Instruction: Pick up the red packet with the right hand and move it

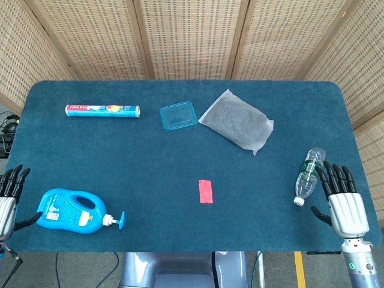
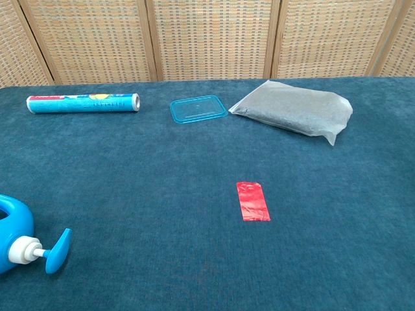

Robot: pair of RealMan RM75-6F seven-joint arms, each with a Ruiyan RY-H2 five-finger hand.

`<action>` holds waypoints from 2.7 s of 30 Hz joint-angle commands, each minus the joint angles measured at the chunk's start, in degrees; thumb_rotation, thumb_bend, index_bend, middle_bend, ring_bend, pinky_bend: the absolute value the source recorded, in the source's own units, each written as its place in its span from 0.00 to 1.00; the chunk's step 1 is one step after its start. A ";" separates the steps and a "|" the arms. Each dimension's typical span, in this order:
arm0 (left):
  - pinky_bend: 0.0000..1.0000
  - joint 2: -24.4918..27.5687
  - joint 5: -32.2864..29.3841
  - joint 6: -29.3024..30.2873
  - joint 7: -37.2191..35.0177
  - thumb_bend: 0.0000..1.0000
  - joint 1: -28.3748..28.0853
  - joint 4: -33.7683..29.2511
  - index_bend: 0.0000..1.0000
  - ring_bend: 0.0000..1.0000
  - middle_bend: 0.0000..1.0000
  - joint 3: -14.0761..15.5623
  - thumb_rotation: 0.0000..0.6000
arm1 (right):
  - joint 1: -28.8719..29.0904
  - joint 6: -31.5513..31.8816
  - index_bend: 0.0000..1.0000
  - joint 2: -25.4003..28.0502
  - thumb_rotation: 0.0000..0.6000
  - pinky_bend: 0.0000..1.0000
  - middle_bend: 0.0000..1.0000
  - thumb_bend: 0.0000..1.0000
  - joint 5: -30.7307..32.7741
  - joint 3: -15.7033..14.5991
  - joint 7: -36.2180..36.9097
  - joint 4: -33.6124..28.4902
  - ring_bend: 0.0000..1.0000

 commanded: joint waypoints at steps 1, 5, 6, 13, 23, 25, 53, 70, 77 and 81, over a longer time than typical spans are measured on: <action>0.08 -0.05 0.09 0.16 0.18 0.12 0.07 -0.04 0.00 0.00 0.00 0.02 1.00 | -0.06 -0.01 0.00 0.10 1.00 0.00 0.00 0.10 0.08 -0.02 0.05 -0.12 0.00; 0.08 -0.09 0.10 0.38 0.57 0.12 0.20 -0.13 0.00 0.00 0.00 0.03 1.00 | -0.01 -0.40 0.00 0.28 1.00 0.00 0.00 0.10 0.26 -0.07 0.32 -0.31 0.00; 0.08 -0.09 0.11 0.41 0.62 0.12 0.24 -0.15 0.00 0.00 0.00 0.06 1.00 | -0.01 -0.46 0.00 0.31 1.00 0.00 0.00 0.10 0.25 -0.12 0.33 -0.36 0.00; 0.08 0.04 -0.16 0.03 0.75 0.12 0.08 -0.29 0.00 0.00 0.00 -0.05 1.00 | -0.05 -0.61 0.00 0.38 1.00 0.00 0.00 0.10 0.20 -0.25 0.02 -0.72 0.00; 0.08 -0.12 -0.03 0.01 1.45 0.12 0.08 -0.45 0.00 0.00 0.00 0.07 1.00 | 0.40 -1.67 0.00 0.54 1.00 0.00 0.00 0.10 -0.70 -0.97 0.68 -0.73 0.00; 0.08 -0.01 -0.06 0.15 1.32 0.12 0.15 -0.52 0.00 0.00 0.00 0.03 1.00 | 0.59 -1.96 0.00 0.58 1.00 0.00 0.00 0.10 -1.28 -1.32 1.29 -0.74 0.00; 0.08 -0.61 -0.53 -0.45 2.52 0.12 -0.02 -0.17 0.00 0.00 0.00 0.00 1.00 | 6.65 -8.16 0.00 -0.36 1.00 0.00 0.00 0.10 -12.49 -7.45 10.43 3.25 0.00; 0.08 -0.92 -1.20 -0.80 2.85 0.12 -0.19 0.11 0.00 0.00 0.00 -0.27 1.00 | 13.89 -14.62 0.00 -7.12 1.00 0.00 0.00 0.10 -12.57 -7.32 20.01 7.24 0.00; 0.08 -0.76 -1.12 -0.68 2.52 0.12 -0.14 -0.01 0.00 0.00 0.00 -0.25 1.00 | 15.45 -17.43 0.01 -9.83 1.00 0.00 0.00 0.10 -10.65 -6.71 18.75 6.57 0.00; 0.08 -0.68 -1.22 -0.80 2.32 0.12 -0.20 0.02 0.00 0.00 0.00 -0.29 1.00 | 16.38 -18.68 0.02 -11.24 1.00 0.00 0.00 0.10 -9.58 -6.13 17.70 6.21 0.00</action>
